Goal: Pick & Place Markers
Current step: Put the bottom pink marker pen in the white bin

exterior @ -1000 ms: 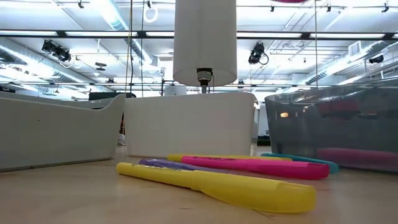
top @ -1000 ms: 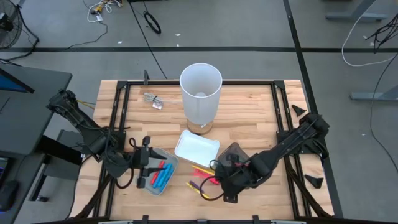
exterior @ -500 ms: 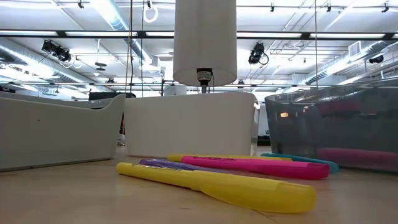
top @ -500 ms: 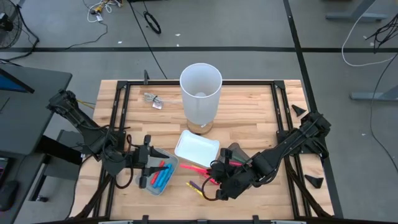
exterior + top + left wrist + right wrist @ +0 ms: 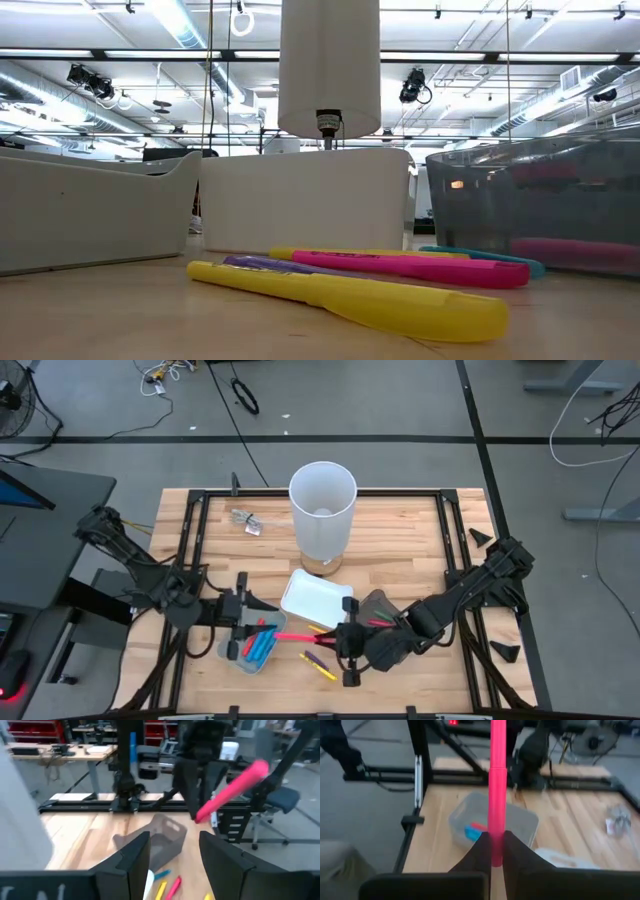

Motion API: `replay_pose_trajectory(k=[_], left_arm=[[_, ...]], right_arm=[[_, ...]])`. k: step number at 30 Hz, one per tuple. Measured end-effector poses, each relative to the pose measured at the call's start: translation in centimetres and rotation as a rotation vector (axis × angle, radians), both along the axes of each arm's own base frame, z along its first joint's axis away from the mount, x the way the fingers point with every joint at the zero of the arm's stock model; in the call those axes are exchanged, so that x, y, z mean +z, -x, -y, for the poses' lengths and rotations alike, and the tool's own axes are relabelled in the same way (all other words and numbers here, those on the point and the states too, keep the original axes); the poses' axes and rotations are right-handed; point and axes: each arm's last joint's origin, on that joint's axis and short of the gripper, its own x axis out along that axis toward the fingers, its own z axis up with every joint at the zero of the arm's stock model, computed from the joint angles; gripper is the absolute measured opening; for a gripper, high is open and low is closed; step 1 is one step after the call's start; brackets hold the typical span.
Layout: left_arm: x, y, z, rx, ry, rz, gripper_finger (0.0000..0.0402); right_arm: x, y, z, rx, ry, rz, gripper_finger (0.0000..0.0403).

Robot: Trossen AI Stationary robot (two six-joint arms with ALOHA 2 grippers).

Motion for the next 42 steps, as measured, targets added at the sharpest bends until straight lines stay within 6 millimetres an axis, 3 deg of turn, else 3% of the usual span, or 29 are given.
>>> replay_pose_trajectory(k=[8,15,30,37,42], left_arm=[[0.1,-1.7,1.1,-0.154,-0.043,0.094,0.0177],[0.0,-2.5,1.7,-0.158,-0.097,0.150,0.0177],[-0.8,-3.0,1.9,-0.105,-0.088,0.105,0.0177],[-1.4,-2.8,1.6,0.044,-0.074,0.054,0.0177],[-1.1,-3.1,1.3,0.044,-0.058,0.077,0.0177]], right_arm=[[0.6,-1.2,1.3,-0.016,0.022,0.064,0.0014],[0.9,-1.7,1.9,-0.005,-0.001,0.085,0.0014],[0.7,-1.7,2.0,0.000,0.015,0.068,0.0014],[0.7,-1.6,1.9,0.010,0.015,0.066,0.0014],[0.8,-1.7,1.9,0.007,0.015,0.079,0.0014]])
